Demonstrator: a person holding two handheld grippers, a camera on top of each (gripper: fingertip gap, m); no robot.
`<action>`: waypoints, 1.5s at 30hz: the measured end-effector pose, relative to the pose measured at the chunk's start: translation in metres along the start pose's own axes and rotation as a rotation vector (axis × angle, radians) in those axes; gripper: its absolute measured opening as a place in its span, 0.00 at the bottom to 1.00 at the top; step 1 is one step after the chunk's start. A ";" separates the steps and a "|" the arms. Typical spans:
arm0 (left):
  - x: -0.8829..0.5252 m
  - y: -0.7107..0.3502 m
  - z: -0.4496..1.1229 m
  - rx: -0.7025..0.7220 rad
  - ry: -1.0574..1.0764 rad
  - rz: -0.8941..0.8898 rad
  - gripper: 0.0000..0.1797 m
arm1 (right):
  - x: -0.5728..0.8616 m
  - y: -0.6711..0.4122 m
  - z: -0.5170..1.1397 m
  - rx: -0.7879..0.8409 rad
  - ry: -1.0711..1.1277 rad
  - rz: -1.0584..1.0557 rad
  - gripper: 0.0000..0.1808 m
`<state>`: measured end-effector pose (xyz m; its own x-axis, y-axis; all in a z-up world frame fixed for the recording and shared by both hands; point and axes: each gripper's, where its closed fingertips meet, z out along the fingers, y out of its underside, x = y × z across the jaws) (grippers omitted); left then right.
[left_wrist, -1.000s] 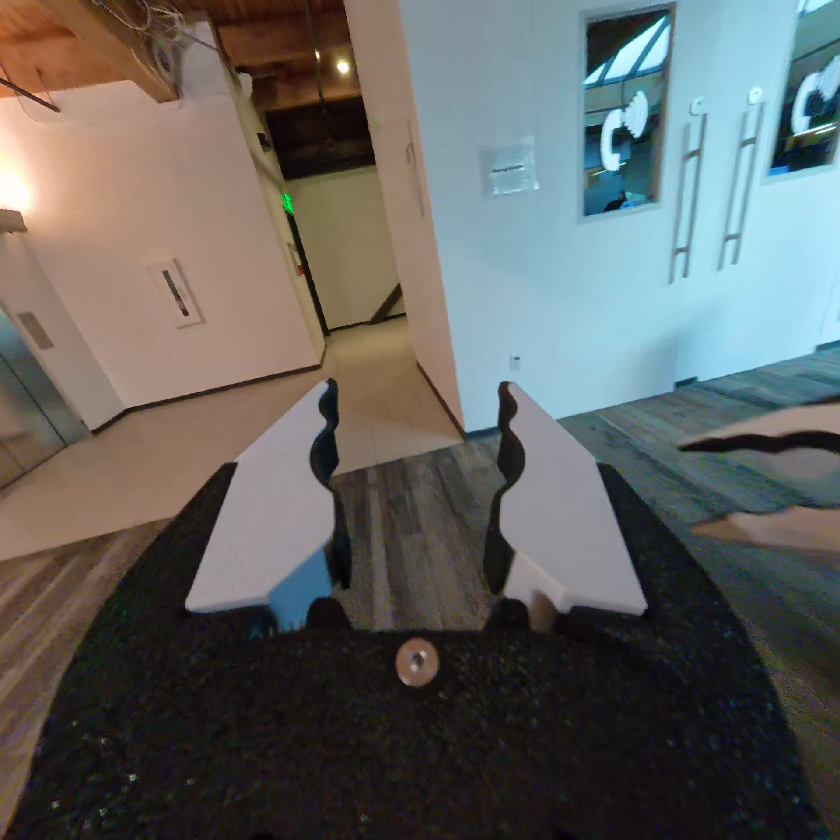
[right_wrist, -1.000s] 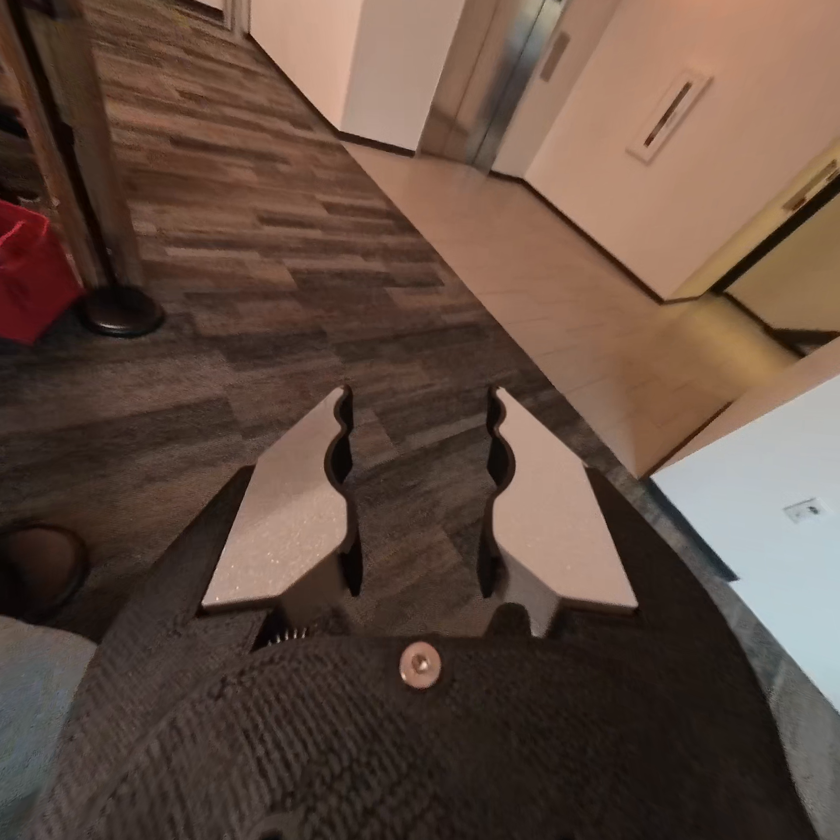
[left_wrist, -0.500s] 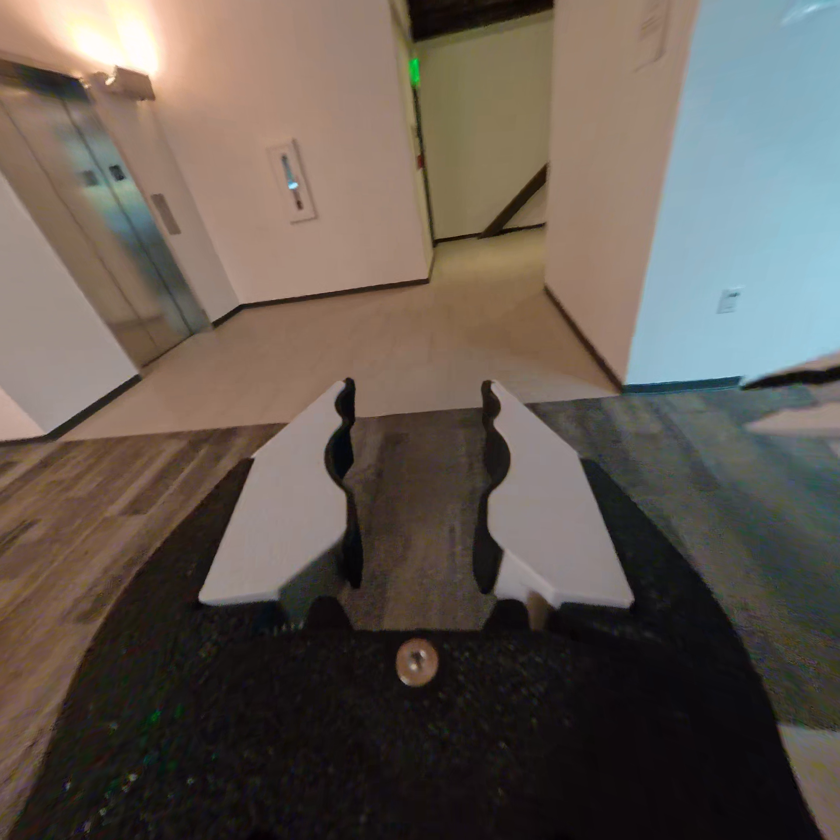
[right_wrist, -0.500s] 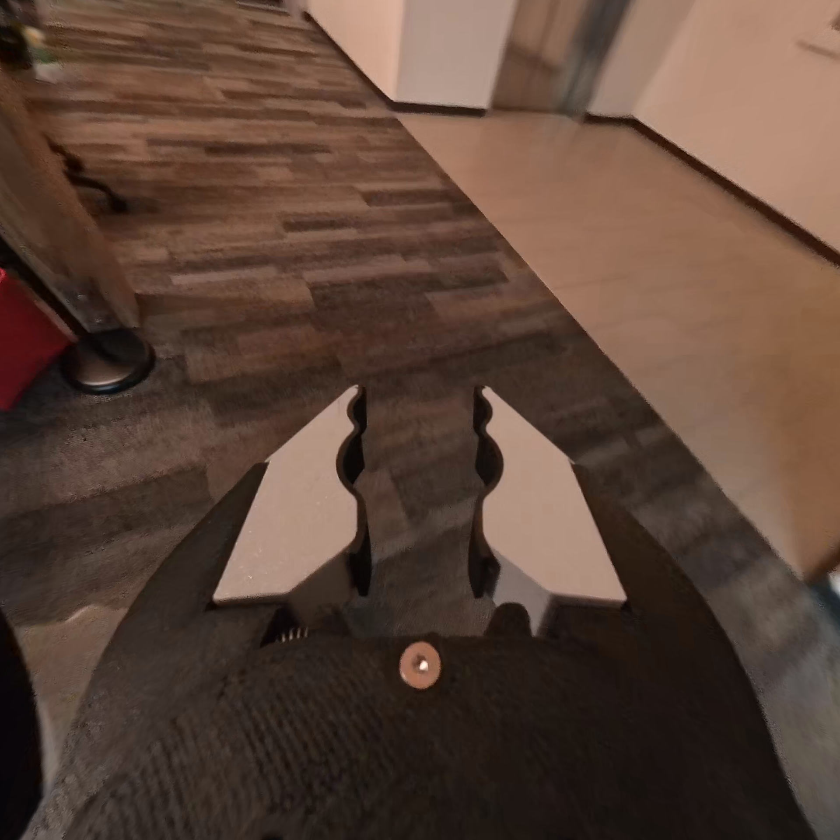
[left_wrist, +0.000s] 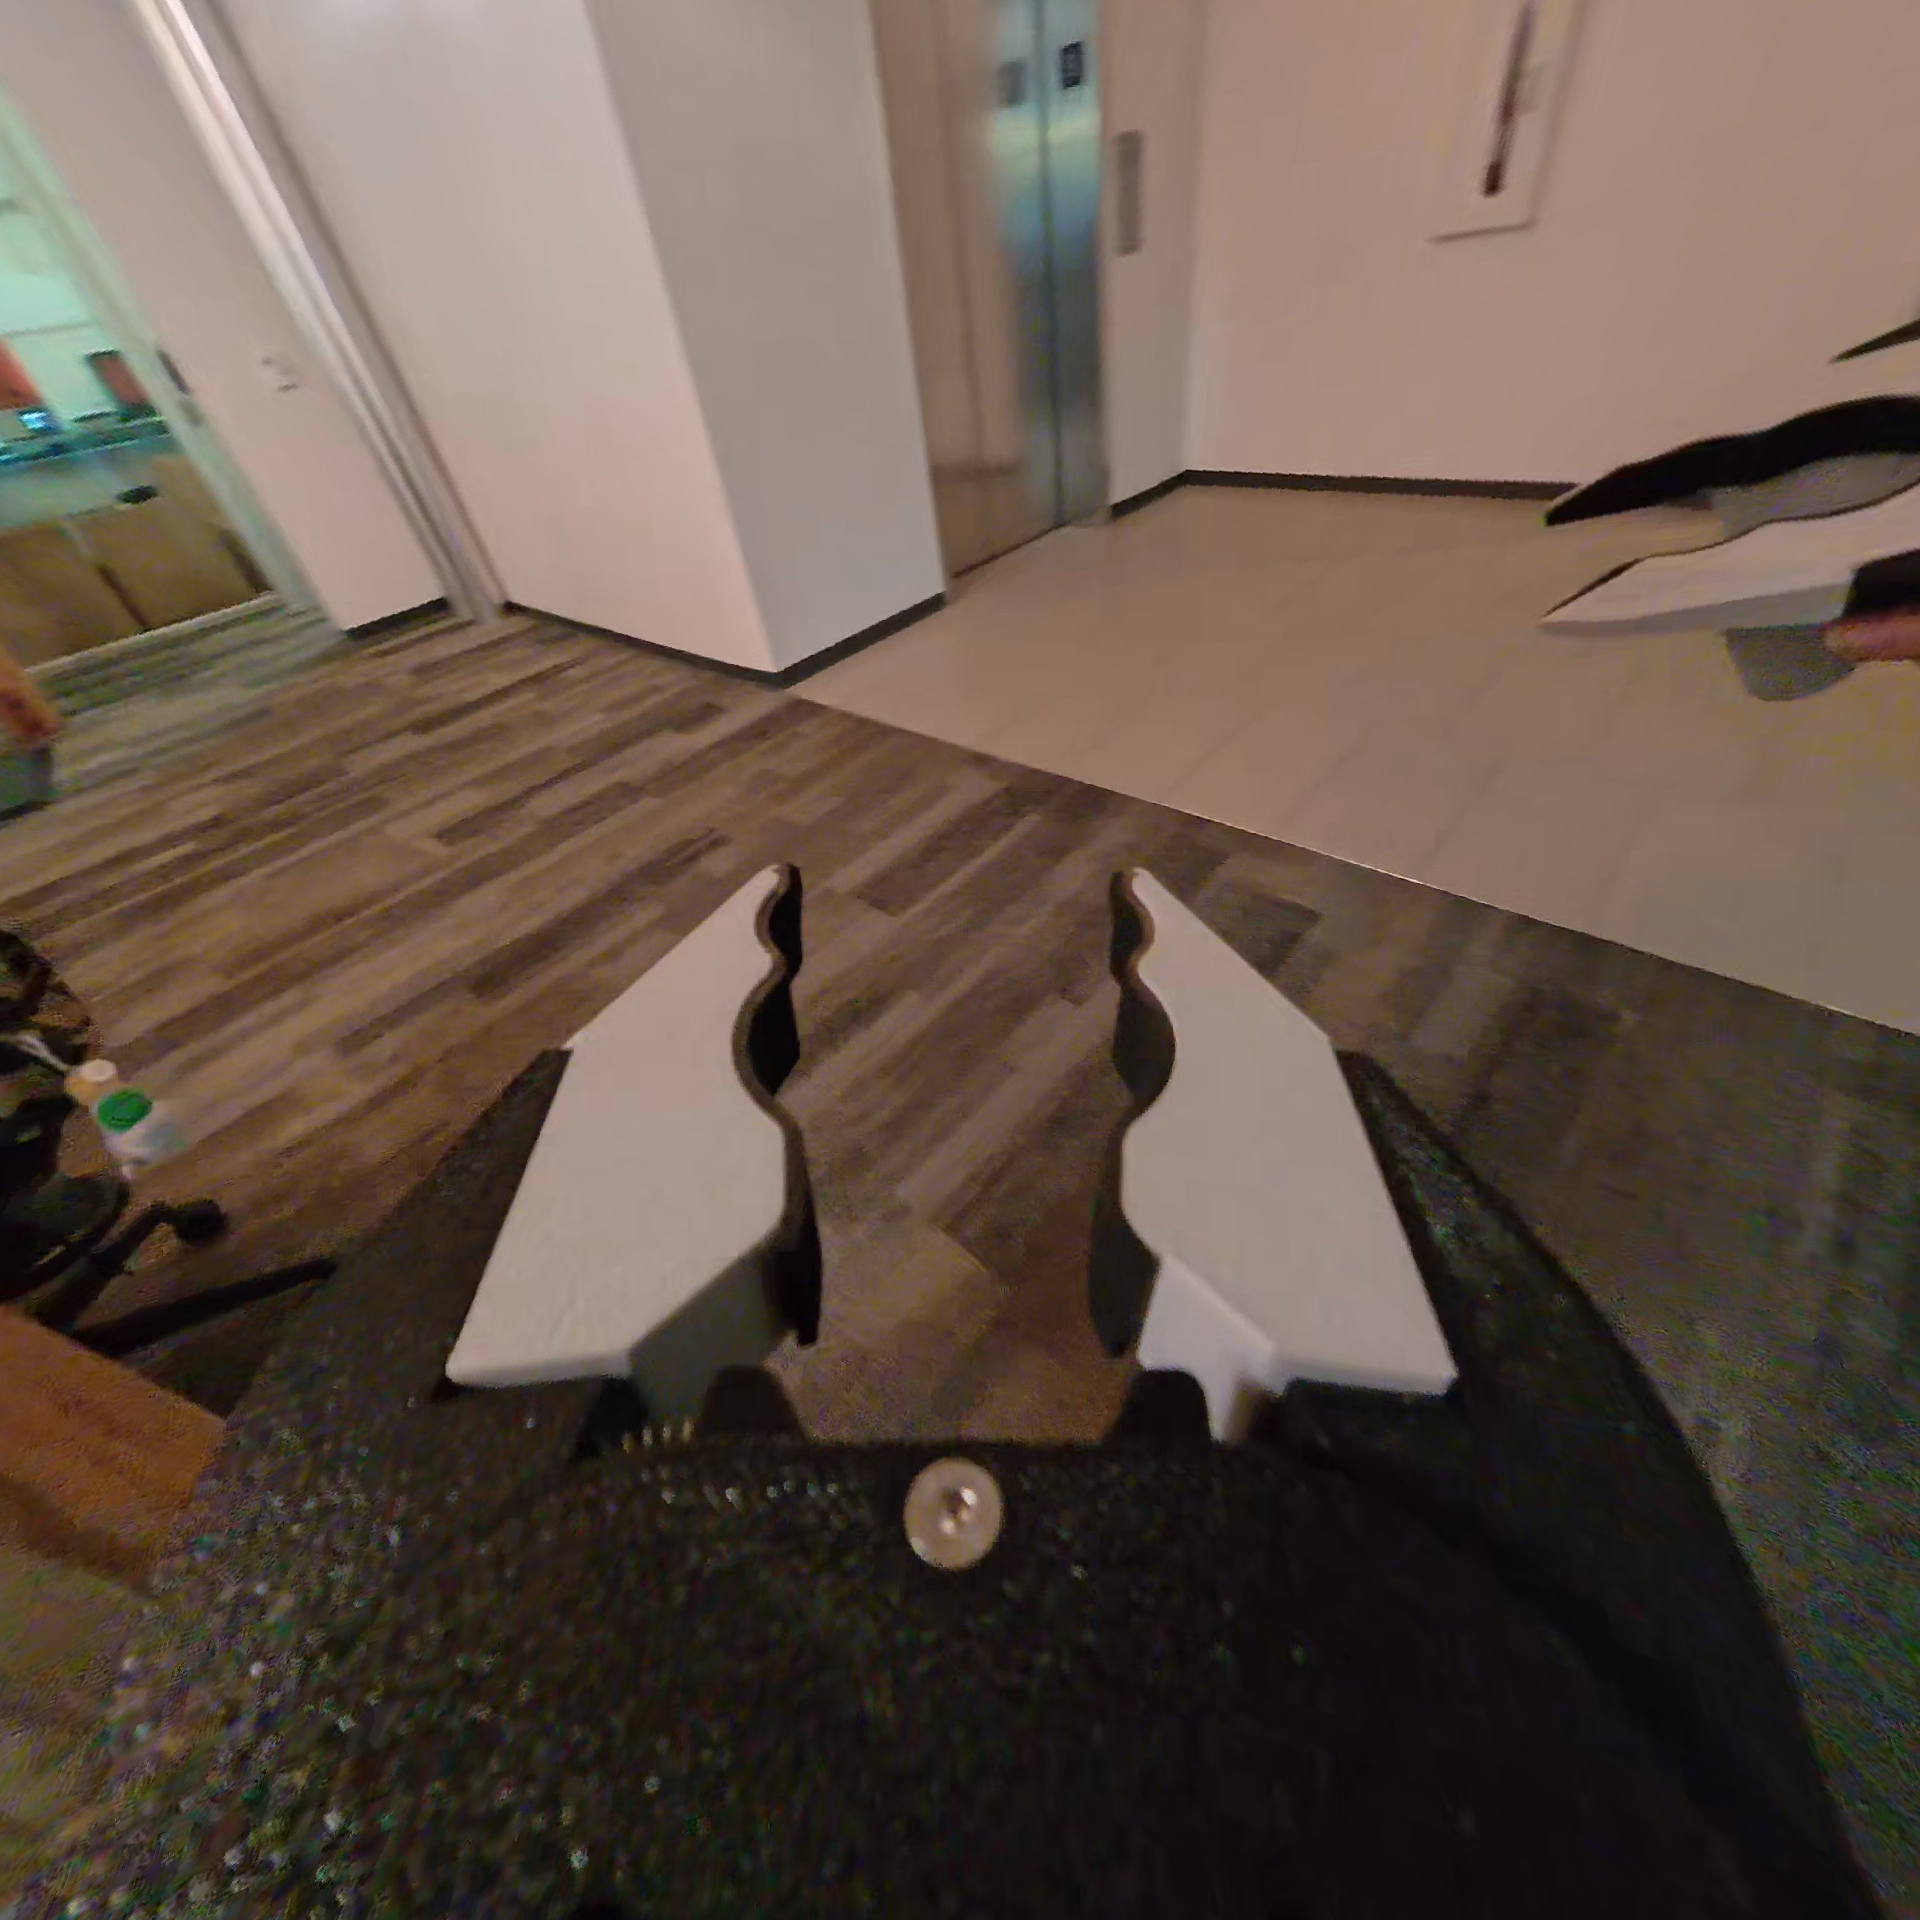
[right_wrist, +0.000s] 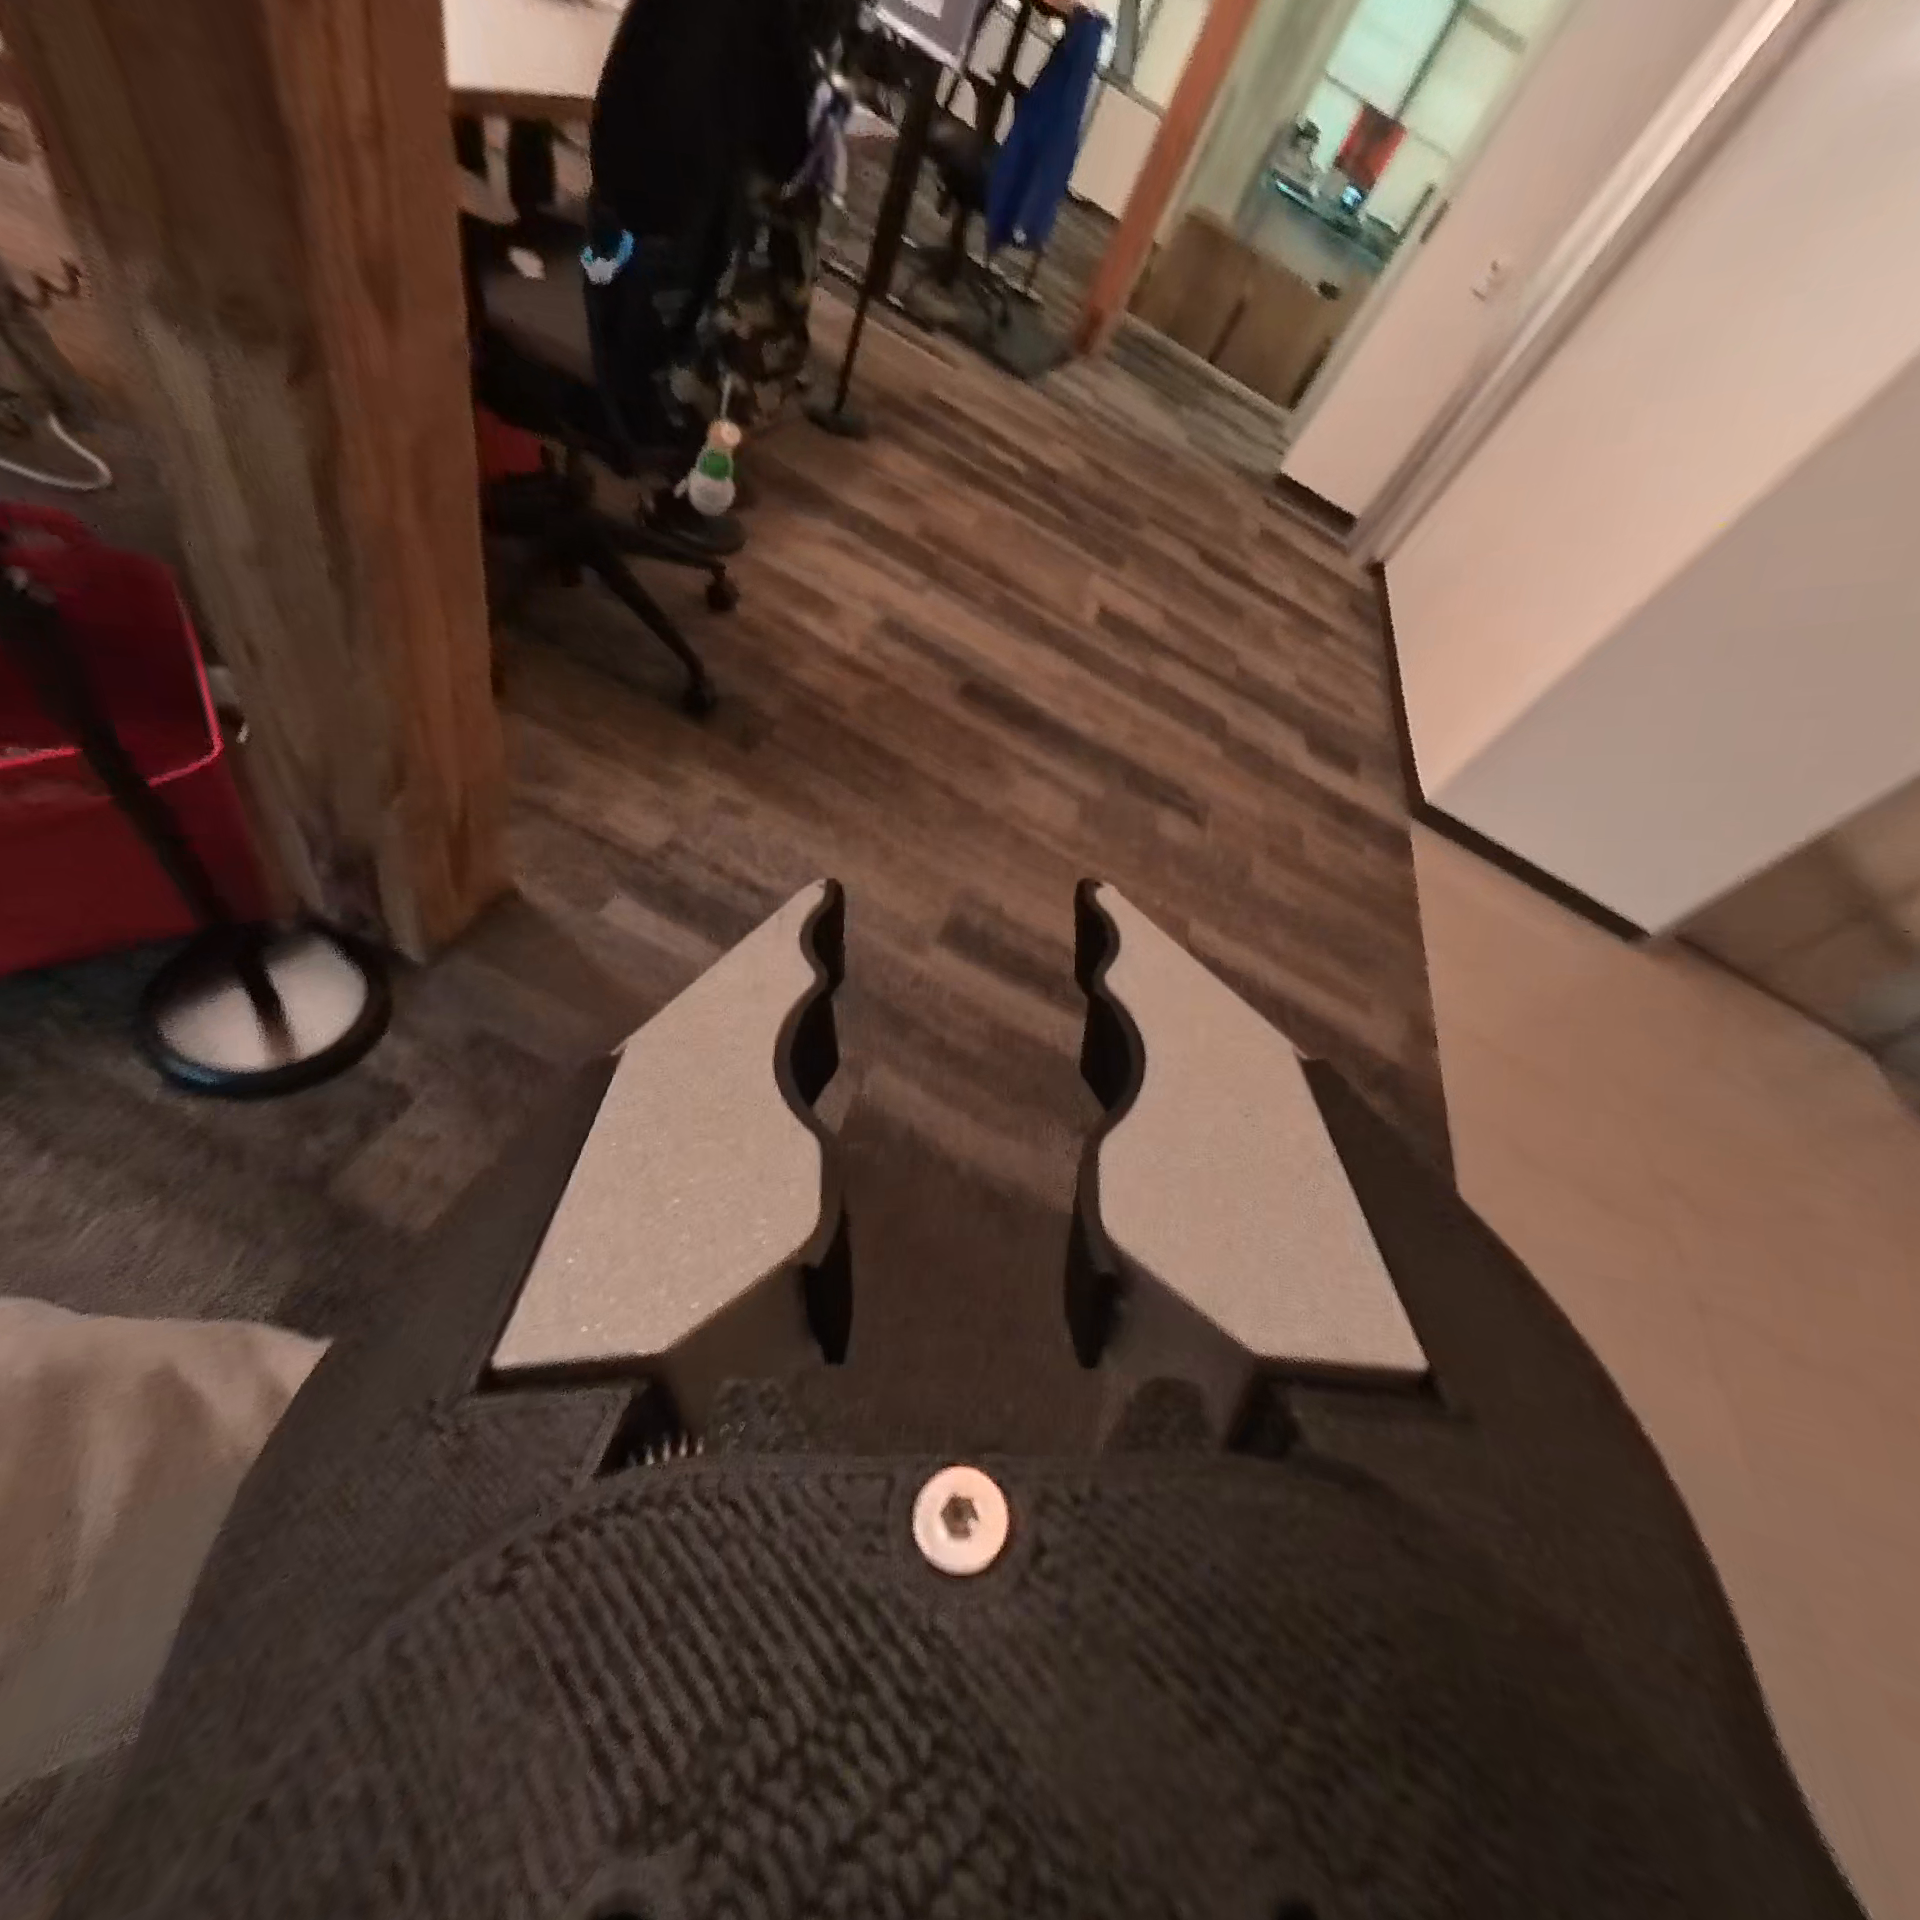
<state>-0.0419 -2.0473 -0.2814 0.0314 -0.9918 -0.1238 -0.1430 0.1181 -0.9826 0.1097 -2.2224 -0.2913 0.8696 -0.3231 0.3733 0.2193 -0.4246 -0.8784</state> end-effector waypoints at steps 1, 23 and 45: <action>-0.023 0.002 0.032 0.002 -0.023 -0.003 0.32 | 0.014 -0.007 0.035 0.007 -0.017 0.001 0.25; -0.571 0.064 0.390 -0.272 -1.048 -0.155 0.33 | 0.235 -0.019 0.772 -0.082 -0.595 0.007 0.33; -0.939 0.256 0.592 -0.371 -1.139 -0.365 0.40 | 0.009 -0.170 1.357 0.043 -1.095 -0.402 0.29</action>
<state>0.4775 -1.0572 -0.4984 0.9381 -0.3362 -0.0836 -0.2096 -0.3587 -0.9096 0.6809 -1.0051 -0.5431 0.6464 0.7394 0.1883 0.5620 -0.2945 -0.7729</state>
